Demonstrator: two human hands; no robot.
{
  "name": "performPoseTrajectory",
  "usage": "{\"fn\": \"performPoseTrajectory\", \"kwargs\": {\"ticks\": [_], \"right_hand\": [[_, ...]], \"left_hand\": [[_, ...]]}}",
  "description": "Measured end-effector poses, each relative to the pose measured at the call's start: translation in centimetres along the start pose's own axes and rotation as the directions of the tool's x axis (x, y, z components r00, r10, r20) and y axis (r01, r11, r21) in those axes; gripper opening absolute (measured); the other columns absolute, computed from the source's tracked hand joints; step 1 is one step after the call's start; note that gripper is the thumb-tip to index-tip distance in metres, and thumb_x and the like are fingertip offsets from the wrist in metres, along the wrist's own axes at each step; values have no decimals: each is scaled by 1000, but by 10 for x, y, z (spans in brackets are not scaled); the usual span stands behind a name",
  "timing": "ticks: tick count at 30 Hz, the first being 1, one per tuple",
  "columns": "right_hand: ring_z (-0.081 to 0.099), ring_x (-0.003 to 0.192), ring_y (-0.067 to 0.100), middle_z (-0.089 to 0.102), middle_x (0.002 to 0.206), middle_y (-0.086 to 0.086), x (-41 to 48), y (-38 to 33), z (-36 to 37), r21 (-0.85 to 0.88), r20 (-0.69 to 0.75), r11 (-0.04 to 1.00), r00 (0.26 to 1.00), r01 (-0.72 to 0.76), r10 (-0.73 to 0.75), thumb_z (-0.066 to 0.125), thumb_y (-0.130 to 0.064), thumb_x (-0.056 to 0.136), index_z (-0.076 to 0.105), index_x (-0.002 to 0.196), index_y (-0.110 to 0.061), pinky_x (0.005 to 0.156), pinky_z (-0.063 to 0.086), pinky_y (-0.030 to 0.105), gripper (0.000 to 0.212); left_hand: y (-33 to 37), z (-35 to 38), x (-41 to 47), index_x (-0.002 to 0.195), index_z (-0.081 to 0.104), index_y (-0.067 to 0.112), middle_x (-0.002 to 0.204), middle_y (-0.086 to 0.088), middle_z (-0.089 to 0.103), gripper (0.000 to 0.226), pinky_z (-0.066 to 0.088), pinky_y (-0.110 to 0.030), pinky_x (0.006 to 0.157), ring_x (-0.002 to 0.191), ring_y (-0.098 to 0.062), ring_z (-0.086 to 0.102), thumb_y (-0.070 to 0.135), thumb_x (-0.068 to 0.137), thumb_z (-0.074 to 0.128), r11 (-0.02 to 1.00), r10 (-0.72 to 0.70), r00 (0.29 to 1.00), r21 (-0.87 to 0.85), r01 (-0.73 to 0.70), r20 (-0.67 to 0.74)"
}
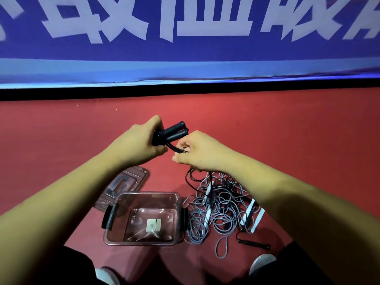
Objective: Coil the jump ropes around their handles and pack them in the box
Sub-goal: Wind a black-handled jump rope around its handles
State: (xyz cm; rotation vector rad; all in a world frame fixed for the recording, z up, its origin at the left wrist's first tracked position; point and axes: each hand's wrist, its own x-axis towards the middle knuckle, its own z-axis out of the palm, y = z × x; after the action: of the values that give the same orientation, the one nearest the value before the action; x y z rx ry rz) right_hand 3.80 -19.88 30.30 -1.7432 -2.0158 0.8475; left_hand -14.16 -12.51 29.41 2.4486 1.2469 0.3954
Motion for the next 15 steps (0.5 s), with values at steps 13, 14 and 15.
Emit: {"fn": "performPoseTrajectory", "kwargs": {"ticks": [13, 14, 15], "right_hand": [[51, 65, 6, 56, 69, -11, -2, 11, -35, -273, -4, 949, 987, 156, -164, 71, -31, 85, 67, 89, -25, 62, 39, 28, 8], [49, 58, 3, 57, 64, -10, -1, 16, -38, -184, 21, 968, 986, 168, -167, 73, -28, 84, 69, 86, -23, 59, 39, 26, 7], [48, 52, 3, 59, 60, -8, 1, 20, -40, -90, 48, 981, 985, 171, -167, 74, -25, 83, 70, 84, -20, 56, 39, 22, 6]], "left_hand": [[30, 28, -6, 72, 56, 19, 57, -1, 59, 55, 32, -22, 45, 50, -14, 53, 73, 73, 64, 981, 27, 913, 167, -103, 408], [33, 25, -7, 73, 56, 19, 55, 1, 57, 53, 30, -20, 43, 46, -11, 48, 71, 76, 64, 981, 61, 909, 141, -129, 412], [33, 21, -9, 73, 56, 20, 54, 2, 54, 49, 29, -18, 43, 44, -8, 44, 68, 78, 64, 981, 103, 903, 106, -161, 416]]}}
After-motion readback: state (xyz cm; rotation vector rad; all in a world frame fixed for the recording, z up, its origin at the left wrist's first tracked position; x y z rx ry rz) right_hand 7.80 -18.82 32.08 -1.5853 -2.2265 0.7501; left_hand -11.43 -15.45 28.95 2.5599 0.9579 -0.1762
